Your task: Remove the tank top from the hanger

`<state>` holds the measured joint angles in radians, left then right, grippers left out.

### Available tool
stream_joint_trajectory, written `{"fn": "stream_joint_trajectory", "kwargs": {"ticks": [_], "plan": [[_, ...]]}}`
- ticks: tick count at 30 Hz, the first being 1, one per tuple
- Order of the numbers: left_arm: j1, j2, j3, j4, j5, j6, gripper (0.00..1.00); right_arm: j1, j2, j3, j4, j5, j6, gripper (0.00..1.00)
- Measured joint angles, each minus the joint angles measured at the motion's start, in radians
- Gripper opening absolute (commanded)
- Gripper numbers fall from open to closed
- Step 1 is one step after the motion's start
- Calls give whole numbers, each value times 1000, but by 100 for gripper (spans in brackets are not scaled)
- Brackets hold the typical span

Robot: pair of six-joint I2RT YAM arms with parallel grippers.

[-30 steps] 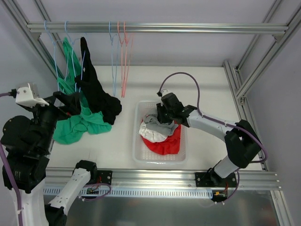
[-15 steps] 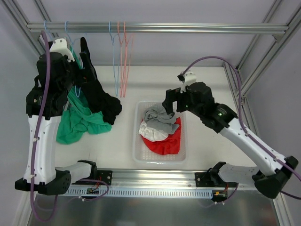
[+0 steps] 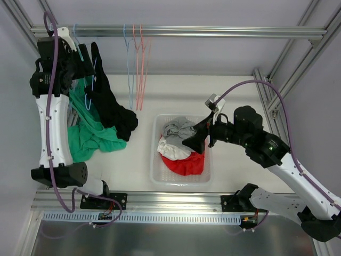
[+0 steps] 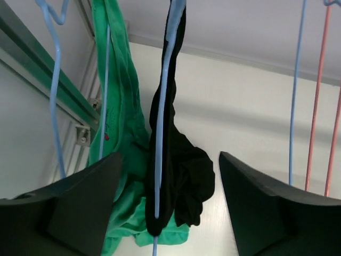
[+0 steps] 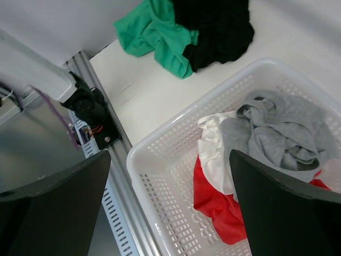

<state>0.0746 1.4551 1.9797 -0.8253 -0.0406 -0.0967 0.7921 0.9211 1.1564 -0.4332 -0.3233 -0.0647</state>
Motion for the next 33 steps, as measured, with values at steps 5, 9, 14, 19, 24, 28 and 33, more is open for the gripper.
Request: {"fn": "stream_joint_trajectory", "kwargs": {"ticks": [5, 9, 14, 19, 24, 28, 33], "plan": [[45, 124, 58, -5, 87, 6, 36, 21, -12, -46, 32, -60, 1, 99], [45, 176, 90, -7, 132, 5, 0, 37, -12, -57, 44, -74, 1, 100], [45, 174, 112, -21, 159, 6, 0, 42, -10, -57, 57, -78, 0, 100], [45, 168, 171, -27, 193, -1, 0, 43, 2, -57, 65, -81, 0, 100], [45, 109, 193, -27, 241, -18, 0, 43, 13, -57, 84, -86, 0, 99], [45, 8, 120, -15, 275, -29, 0, 44, 14, -57, 92, -93, 0, 100], [44, -232, -164, 10, 325, -49, 0, 44, 14, -57, 101, -106, 0, 99]]}}
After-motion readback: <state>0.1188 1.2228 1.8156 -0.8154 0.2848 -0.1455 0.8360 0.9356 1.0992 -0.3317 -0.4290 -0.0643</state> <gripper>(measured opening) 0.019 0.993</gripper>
